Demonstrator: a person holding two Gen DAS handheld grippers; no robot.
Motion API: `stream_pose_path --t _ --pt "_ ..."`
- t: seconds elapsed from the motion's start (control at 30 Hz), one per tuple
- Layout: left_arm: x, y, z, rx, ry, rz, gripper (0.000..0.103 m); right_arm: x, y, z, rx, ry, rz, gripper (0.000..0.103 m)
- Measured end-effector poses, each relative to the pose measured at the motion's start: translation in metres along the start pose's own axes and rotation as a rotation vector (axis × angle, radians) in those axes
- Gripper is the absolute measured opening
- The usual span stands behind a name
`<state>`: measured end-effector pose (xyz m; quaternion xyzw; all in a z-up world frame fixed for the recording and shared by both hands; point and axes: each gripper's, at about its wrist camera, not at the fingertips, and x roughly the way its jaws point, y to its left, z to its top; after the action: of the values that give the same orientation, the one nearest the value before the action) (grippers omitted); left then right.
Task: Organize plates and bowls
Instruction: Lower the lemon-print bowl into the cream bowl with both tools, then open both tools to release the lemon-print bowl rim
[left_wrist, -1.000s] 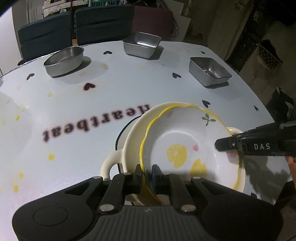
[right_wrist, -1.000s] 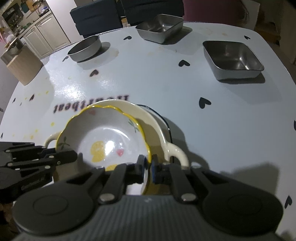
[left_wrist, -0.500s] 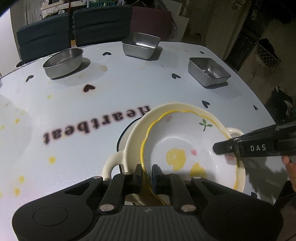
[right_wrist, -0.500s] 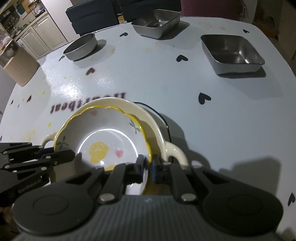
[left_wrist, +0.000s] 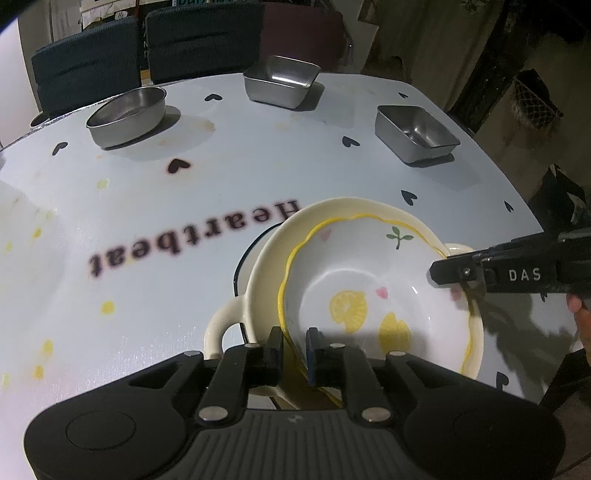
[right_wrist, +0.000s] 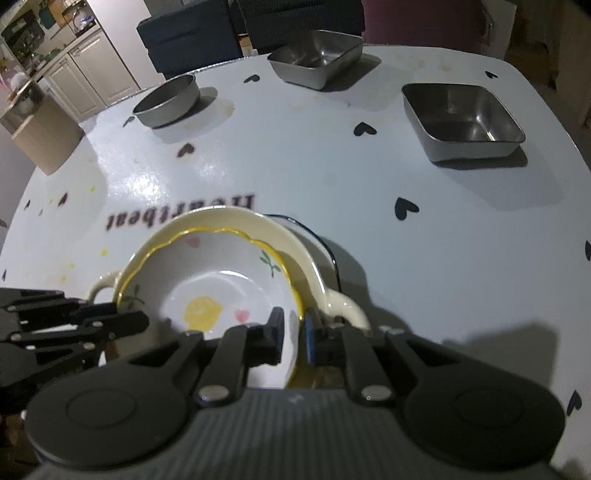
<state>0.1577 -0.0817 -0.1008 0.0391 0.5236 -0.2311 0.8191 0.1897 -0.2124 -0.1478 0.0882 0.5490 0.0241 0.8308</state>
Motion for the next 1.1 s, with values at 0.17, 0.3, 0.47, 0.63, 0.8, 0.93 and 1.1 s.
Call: stream_pose_path --t 0.17,0.3,0.47,0.63,0.8,0.93,1.1 --pt "-0.015 -0.003 0.003 0.023 -0.060 0.015 0.034 0.001 0.000 0.000 -0.008 0.010 -0.006 0.015" --pt "-0.017 -0.003 0.004 0.021 -0.062 0.017 0.034 -0.001 0.000 -0.001 -0.014 0.007 -0.007 0.015" --pt "-0.015 -0.005 0.000 0.026 -0.051 0.016 0.034 -0.006 0.000 -0.002 -0.012 -0.004 0.001 0.015" --pt "-0.020 -0.006 0.001 0.021 -0.069 0.006 0.034 -0.018 0.001 -0.005 -0.023 -0.030 0.017 0.018" --pt "-0.030 -0.011 0.006 0.018 -0.110 -0.005 0.046 -0.034 -0.002 -0.006 -0.033 -0.084 0.034 0.031" --pt "-0.036 -0.017 0.012 0.012 -0.152 -0.014 0.067 -0.051 -0.009 -0.005 -0.039 -0.154 0.044 0.049" --pt "-0.041 -0.027 0.022 0.006 -0.222 -0.018 0.094 -0.073 -0.023 -0.002 -0.040 -0.266 0.053 0.067"
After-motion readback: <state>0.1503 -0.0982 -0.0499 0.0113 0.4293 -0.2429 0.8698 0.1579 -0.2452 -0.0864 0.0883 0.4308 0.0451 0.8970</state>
